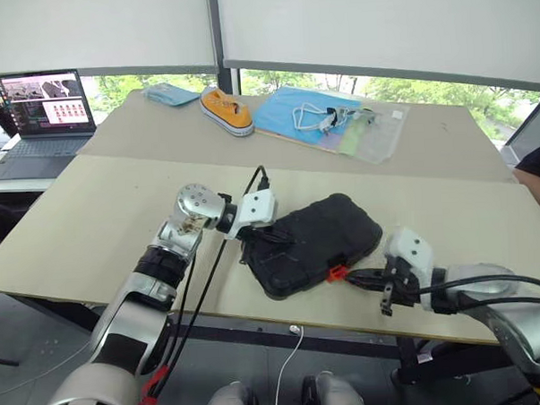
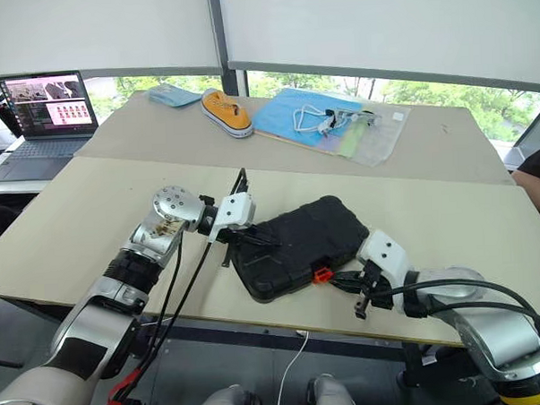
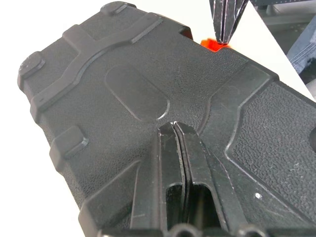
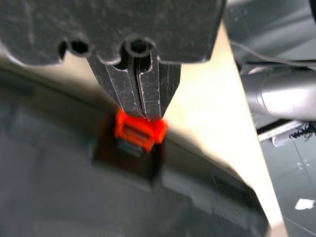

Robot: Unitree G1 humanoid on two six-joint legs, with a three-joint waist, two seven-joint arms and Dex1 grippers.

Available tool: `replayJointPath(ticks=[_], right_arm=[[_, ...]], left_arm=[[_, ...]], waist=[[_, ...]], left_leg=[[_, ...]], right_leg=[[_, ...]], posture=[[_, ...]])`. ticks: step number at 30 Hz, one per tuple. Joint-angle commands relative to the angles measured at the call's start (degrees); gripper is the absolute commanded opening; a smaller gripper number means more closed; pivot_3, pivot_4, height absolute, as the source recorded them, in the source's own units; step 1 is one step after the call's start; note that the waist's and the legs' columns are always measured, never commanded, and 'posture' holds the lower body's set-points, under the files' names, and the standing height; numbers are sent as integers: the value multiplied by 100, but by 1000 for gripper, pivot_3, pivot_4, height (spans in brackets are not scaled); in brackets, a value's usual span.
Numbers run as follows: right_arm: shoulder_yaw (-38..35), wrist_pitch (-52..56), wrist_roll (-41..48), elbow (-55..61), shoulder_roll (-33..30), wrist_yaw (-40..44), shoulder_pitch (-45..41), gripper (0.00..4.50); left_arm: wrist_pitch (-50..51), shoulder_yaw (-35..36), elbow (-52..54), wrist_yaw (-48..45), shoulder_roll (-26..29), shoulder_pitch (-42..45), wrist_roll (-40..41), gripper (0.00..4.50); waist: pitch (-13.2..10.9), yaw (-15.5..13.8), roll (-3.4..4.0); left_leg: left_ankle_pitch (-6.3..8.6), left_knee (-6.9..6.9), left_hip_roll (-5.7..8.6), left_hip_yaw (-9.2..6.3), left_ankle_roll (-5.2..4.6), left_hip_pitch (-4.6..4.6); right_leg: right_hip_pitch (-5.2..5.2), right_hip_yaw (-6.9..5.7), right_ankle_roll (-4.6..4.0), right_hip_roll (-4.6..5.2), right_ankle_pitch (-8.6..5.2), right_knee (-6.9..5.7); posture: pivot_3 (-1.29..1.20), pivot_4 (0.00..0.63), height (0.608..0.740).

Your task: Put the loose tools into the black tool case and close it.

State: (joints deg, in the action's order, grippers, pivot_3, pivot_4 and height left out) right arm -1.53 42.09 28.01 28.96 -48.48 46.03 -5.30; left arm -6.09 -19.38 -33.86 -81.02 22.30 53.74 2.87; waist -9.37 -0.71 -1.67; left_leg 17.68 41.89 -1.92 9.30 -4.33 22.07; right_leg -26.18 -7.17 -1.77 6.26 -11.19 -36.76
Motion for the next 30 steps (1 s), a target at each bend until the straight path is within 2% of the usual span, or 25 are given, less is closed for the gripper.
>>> replayJointPath(ticks=[1, 10, 15, 24, 30], right_arm=[[-359, 85, 141, 280, -17, -87, 96, 0], [202, -54, -213, 192, 360, -391, 446, 0], [481, -146, -474, -4, 611, -554, 178, 0], [53, -19, -78, 100, 859, -515, -606, 0], [200, -269, -276, -26, 960, -505, -697, 0]], left_arm=[[-7, -169, -213, -1, 4, -39, -263, 55], [-231, -236, -529, 114, -284, 179, -404, 55], [-386, -252, -720, 161, -363, 280, -479, 55], [-958, -419, -995, 247, -262, 132, -829, 55], [-1069, -446, -1114, 314, -318, 89, -911, 55]], waist=[[0, 6, 1], [1, -14, 1], [1, 0, 1], [1, 53, 2], [6, 94, 5]], left_leg=[[0, 0, 0, 0, 0, -1], [2, 0, 0, -1, -4, 2], [5, 0, 1, 0, -8, 3], [4, -1, -2, 1, -7, 1], [3, -1, -3, 0, -5, -10]], right_leg=[[0, 0, 0, 0, 0, 0], [-1, -1, 1, 1, 0, 0], [-2, -1, 2, 0, 1, 1], [-4, 2, 2, -3, 1, -1], [1, 3, 3, -2, 3, -6]], posture=[[0, 150, 718], [0, 150, 718], [0, 150, 718], [0, 150, 718], [0, 150, 718]])
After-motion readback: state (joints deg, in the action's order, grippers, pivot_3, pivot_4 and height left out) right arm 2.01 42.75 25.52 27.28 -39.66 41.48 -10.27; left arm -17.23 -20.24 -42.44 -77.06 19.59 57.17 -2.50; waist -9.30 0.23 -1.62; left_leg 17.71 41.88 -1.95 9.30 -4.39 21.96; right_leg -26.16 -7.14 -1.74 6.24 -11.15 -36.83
